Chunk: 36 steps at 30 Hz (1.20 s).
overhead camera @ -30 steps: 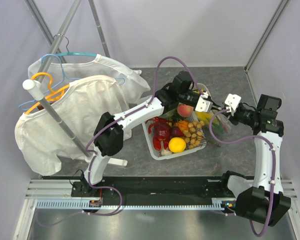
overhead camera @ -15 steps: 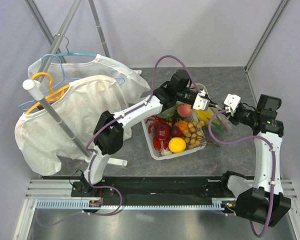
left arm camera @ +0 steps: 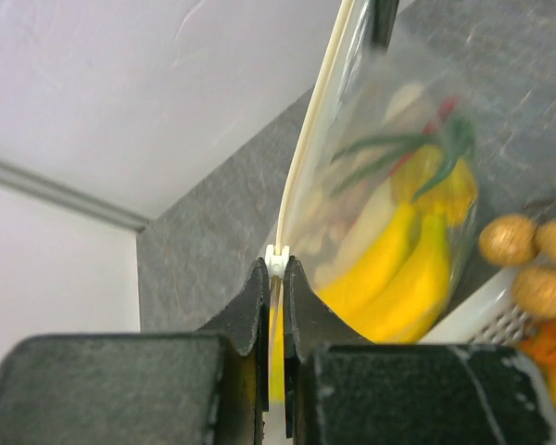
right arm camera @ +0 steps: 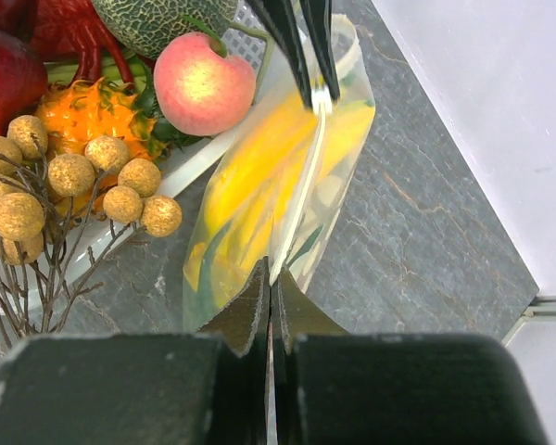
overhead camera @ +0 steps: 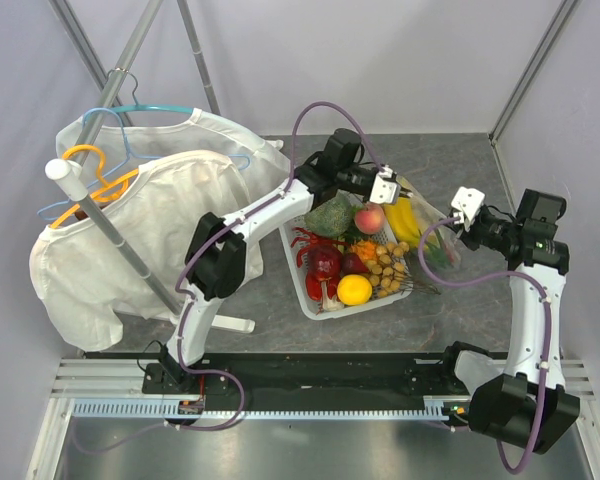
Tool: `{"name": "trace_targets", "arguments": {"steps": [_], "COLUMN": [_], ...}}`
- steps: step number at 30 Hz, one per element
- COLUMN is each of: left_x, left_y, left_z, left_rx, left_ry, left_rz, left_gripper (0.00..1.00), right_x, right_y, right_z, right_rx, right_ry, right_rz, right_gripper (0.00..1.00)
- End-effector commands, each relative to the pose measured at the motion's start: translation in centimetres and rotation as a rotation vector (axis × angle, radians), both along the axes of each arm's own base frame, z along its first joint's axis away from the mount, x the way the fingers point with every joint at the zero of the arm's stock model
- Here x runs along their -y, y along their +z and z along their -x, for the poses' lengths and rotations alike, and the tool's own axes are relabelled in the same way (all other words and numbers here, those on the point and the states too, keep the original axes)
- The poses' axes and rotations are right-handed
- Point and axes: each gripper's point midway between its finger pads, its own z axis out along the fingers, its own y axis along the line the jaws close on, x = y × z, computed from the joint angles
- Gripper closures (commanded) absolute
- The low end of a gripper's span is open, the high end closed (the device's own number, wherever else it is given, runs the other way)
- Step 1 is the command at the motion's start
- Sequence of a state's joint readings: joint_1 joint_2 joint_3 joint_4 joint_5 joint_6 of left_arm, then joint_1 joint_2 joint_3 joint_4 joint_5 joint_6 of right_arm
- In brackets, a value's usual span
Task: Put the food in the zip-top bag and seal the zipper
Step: Zip the zipper food storage bag at the center of the board.
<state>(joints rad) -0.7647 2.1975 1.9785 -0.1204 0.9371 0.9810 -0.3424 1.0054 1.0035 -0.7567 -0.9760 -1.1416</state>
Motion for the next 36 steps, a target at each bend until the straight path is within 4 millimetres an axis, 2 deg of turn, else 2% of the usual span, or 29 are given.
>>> {"name": "trace_targets", "arguments": {"steps": [1, 8, 19, 26, 36], "left_x": [-3.6, -5.6, -7.5, -8.2, -8.0], "left_y": [0.2, 0.3, 0.2, 0.4, 1.0], "left_z": [-6.6, -10.3, -12.9, -13.8, -13.8], "left_rx": [0.100, 0.118, 0.124, 0.120, 0.116], "left_ry": [0.169, 0.257, 0.322, 0.348, 0.346], "left_rz": [-0.023, -0.030, -0.031, -0.024, -0.006], "left_gripper": [0.98, 0.98, 0.98, 0.98, 0.94], "right_x": [-0.1, 1.0, 3.7, 4.6, 5.5], "right_y": [3.2, 3.9, 5.4, 5.4, 5.5], "right_z": [0.0, -0.5, -1.0, -0.9, -0.9], "right_rx": [0.080, 0.083, 0.101, 0.103, 0.099], "right_ry": [0.025, -0.010, -0.088, -0.117, -0.148], "right_rz": [-0.025, -0.038, -0.064, -0.068, -0.076], "right_gripper": [1.00, 1.00, 1.00, 1.00, 1.00]}}
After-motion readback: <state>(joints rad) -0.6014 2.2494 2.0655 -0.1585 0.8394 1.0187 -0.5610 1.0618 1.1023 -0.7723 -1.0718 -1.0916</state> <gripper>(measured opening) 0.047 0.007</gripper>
